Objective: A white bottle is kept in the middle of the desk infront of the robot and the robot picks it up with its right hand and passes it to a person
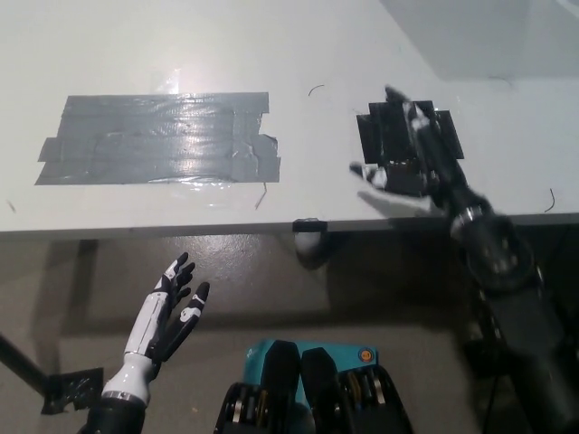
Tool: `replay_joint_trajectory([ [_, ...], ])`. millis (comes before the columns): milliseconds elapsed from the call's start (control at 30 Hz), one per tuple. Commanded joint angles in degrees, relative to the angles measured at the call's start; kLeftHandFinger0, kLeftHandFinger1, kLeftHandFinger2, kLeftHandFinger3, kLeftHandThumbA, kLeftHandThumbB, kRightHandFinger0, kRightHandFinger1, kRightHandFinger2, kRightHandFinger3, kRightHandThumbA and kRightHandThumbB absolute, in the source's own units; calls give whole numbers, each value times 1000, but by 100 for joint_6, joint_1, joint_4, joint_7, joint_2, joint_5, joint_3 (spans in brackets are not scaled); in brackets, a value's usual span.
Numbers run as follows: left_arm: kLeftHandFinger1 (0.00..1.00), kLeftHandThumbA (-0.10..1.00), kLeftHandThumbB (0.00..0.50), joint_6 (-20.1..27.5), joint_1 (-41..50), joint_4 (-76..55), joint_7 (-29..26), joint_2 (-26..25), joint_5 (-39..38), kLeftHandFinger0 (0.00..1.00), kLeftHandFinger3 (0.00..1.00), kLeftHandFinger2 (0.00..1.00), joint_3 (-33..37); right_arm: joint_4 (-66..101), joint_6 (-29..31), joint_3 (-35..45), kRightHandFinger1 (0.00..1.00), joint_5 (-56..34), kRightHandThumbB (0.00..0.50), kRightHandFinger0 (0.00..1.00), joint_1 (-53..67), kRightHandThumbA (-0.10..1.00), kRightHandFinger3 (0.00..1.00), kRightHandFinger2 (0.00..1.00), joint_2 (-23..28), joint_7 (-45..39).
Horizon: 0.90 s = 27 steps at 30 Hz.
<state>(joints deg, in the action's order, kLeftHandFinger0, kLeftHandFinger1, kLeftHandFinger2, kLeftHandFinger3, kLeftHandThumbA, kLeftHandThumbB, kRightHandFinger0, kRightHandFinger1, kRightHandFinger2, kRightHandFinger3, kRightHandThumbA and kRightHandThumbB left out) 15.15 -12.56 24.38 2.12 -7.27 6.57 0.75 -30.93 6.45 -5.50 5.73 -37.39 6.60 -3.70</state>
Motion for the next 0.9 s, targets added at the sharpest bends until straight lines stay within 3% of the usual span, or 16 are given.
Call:
replay_joint_trajectory([
  [0,1000,746,39,-40,-226,-174,28,-111,-73,1000,1000,1000,-38,6149,-563,-145,1000,-300,345,1000,1600,1000,1000,1000,401,-487],
  [100,1000,755,31,11,-247,-117,8,-112,-58,1000,1000,1000,-38,6269,-161,-182,1000,-168,308,1000,2036,1000,1000,1000,313,-398],
  [167,1000,764,31,39,-204,-117,1,-110,-22,1000,1000,1000,-17,6304,108,-214,1000,-192,346,1000,2380,1000,1000,1000,286,-365],
  [300,1000,754,27,64,-207,-75,-8,-92,-48,1000,1000,1000,-30,6312,361,-250,1000,-116,369,1000,2794,1000,1000,1000,235,-327],
  [400,1000,746,24,86,-215,-46,-24,-93,-51,1000,1000,1000,-42,6155,318,-244,1000,-187,328,1000,3024,1000,1000,1000,128,-260],
  [500,1000,748,30,115,-224,-14,-31,-96,-50,1000,1000,1000,-46,5253,195,-136,1000,-391,392,1000,3008,1000,1000,1000,12,-204],
  [567,1000,759,36,97,-178,-48,-28,-95,-54,1000,1000,1000,-49,4854,145,-115,1000,-440,405,1000,2994,1000,1000,1000,-18,-219],
  [600,1000,772,34,103,-135,-57,-3,-80,-58,1000,1000,1000,-27,4402,204,-89,1000,-405,342,1000,2989,1000,1000,1000,-9,-217],
  [667,1000,779,34,103,-98,-79,19,-65,-81,1000,1000,1000,-19,3669,389,-55,1000,-337,286,1000,2913,1000,1000,1000,16,-214],
  [767,1000,798,21,151,-86,-58,24,-70,-104,1000,1000,1000,-23,2786,380,-15,1000,-373,275,1000,2759,1000,1000,1000,-31,-223],
  [833,1000,800,19,151,-131,-22,7,-64,-107,1000,1000,1000,-31,2380,463,-11,1000,-334,188,1000,2647,1000,1000,1000,-35,-206],
  [867,1000,805,22,150,-139,-21,8,-67,-119,1000,1000,1000,-39,2024,549,-12,1000,-397,254,1000,2558,1000,1000,1000,-50,-253],
])
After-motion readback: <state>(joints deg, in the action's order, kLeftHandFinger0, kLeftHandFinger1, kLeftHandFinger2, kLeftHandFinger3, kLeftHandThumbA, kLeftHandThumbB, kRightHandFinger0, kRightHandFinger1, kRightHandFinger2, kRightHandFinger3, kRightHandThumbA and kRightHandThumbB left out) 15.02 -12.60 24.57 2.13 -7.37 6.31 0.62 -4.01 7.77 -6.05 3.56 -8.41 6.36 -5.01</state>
